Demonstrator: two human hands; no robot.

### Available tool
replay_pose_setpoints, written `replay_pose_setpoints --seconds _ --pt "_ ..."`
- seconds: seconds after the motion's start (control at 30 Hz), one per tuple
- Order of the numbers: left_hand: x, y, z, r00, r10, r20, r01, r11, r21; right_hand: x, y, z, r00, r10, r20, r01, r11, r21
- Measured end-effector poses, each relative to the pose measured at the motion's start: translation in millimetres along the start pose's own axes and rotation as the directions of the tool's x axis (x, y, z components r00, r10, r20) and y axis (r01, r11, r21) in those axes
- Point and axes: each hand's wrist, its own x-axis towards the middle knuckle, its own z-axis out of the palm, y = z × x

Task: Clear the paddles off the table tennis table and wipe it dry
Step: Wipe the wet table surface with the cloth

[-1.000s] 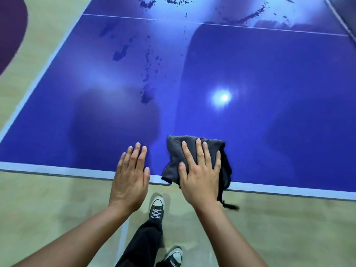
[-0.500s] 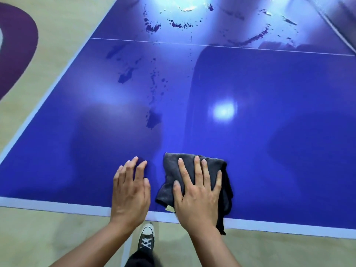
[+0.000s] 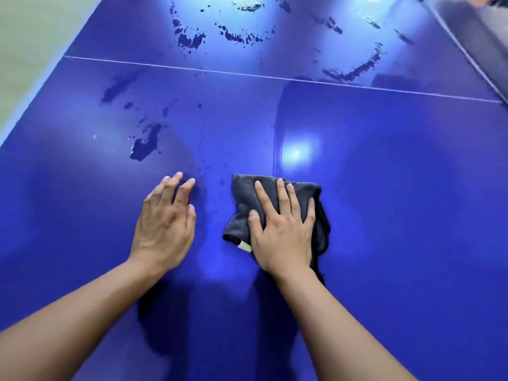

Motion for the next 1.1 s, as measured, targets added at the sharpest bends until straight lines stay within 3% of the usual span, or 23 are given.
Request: replay_pose_setpoints --seconds 0.23,0.77,1.1 --pt "96.4 -26.6 5.2 1.0 -0.008 0.027 0.007 0.999 0.04 110.1 0.0 2.6 0.998 0.05 0.026 -0.05 0.998 -0.024" --pt "101.6 -22.3 0.2 0.996 -0.074 0.056 0.071 0.996 0.048 372.1 1.5 11.0 0.996 0.029 0.079 -0.028 1.0 -0.013" --pt "103.1 -24.8 0.9 0.997 -0.056 0.044 0.053 0.996 0.075 404.5 -5.2 10.4 0.994 0.005 0.111 -0.002 1.0 -0.028"
